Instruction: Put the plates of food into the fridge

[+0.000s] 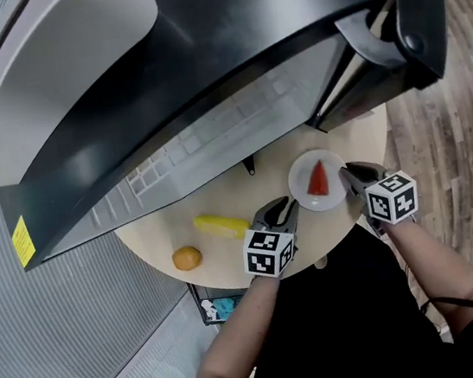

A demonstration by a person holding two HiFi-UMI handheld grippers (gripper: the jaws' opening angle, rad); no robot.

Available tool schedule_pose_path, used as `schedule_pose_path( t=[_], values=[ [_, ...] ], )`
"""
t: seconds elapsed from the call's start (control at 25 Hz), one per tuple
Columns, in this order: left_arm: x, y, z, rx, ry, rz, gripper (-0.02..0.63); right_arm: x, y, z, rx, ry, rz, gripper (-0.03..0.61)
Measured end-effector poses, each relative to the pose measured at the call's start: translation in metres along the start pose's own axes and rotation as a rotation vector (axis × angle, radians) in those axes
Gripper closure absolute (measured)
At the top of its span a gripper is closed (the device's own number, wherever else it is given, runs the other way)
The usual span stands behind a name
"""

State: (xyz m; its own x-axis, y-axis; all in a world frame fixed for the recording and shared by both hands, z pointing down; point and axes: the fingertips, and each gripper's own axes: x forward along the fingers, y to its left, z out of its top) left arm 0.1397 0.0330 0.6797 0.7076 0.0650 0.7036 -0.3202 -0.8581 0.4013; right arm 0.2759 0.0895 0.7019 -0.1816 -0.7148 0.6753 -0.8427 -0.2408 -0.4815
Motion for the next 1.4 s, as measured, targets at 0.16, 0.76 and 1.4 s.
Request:
schedule_pose_path(
  t=[0.16,0.76,1.4],
  values=[
    [0.011,0.004,-0.005,-0.11,0.044,-0.032,0.426,0.002,-0.002,-0.001,0.003,-0.002,0.008,0.522],
    [0.02,0.011,0.001,-0.354,0.047,-0.068,0.426,0.007,0.01,-0.002,-0.034,-0.006,0.046,0.522],
    [-0.007,0.022,-0.006,-0.44,0.014,-0.035,0.547,0.002,0.03,0.003,0.027,-0.03,0.071,0.528]
  ],
)
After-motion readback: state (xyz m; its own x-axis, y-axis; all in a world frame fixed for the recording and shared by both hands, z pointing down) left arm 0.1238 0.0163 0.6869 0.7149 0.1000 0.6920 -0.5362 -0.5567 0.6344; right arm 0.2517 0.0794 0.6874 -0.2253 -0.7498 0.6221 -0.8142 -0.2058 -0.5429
